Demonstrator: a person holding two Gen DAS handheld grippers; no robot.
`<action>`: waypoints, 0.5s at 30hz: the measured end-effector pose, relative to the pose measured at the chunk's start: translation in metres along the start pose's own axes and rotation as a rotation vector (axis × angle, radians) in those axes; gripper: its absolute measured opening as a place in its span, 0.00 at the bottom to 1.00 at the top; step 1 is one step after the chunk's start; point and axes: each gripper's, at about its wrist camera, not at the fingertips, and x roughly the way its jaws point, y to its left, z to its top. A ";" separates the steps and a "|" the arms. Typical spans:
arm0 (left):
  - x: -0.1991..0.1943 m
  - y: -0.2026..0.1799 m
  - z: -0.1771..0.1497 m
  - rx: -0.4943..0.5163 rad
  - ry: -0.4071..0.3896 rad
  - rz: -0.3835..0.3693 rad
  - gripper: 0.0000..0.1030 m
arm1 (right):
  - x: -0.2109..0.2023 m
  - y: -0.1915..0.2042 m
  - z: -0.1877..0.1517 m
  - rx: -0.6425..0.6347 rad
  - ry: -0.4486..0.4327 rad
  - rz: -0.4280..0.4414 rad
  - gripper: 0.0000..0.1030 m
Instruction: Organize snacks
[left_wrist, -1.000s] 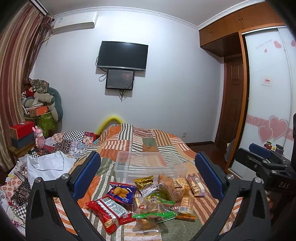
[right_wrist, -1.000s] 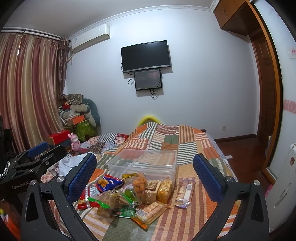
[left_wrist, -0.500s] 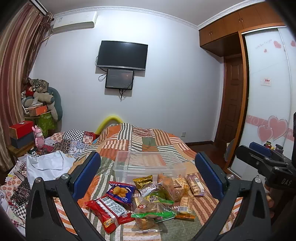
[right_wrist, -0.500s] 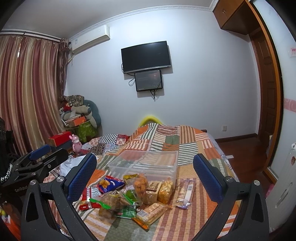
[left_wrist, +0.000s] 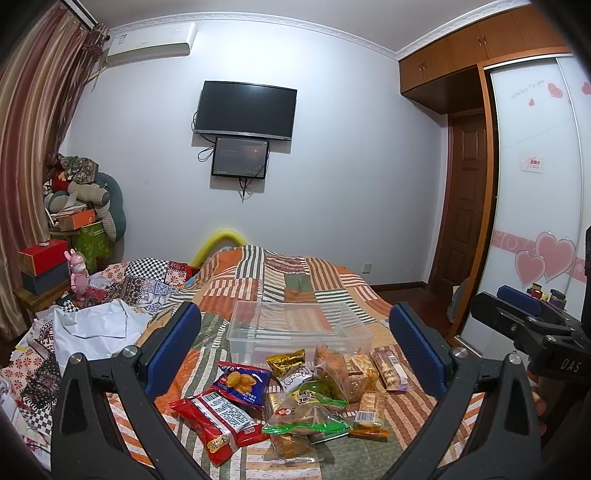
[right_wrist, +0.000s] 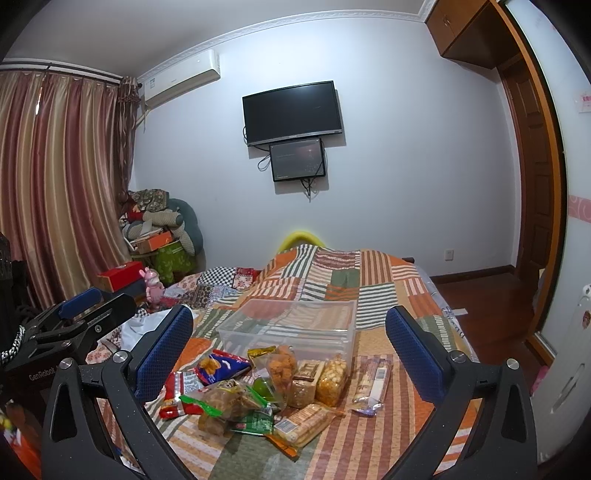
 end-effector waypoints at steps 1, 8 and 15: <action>0.000 0.000 0.000 0.001 -0.001 0.001 1.00 | 0.000 0.000 0.000 0.000 -0.001 0.000 1.00; 0.002 -0.002 -0.001 0.002 0.000 0.002 1.00 | 0.000 0.002 0.000 0.001 0.002 0.004 1.00; 0.003 -0.002 -0.001 0.004 0.004 0.002 1.00 | 0.002 0.002 -0.001 0.000 0.008 0.008 1.00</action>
